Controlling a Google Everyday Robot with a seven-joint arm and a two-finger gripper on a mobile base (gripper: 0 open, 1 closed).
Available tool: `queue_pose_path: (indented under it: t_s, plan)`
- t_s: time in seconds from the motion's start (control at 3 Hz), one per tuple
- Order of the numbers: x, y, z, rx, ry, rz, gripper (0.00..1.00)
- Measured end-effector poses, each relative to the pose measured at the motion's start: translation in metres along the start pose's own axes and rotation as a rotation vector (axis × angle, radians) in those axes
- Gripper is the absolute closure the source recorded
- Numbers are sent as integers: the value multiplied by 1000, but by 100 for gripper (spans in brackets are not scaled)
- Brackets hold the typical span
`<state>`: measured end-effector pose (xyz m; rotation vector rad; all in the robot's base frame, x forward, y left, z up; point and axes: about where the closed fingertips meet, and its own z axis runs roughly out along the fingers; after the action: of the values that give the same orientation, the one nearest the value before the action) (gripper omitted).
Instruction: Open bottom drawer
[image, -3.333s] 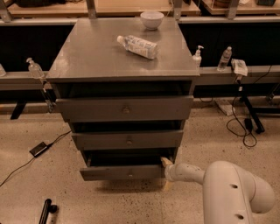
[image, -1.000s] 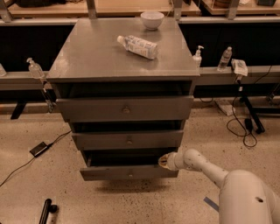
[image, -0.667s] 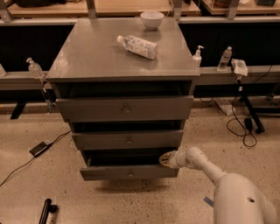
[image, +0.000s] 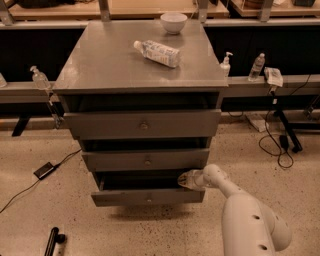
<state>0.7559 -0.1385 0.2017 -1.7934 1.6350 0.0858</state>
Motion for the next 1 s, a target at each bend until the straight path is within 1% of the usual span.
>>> queue_pose_path:
  t_s: [0.33,0.67,1.0]
  plan:
    - [12,11,27,-36,46,3,100]
    - [14,17,32,-48,48,8,100]
    - [14,17,31,-48,48,8,100]
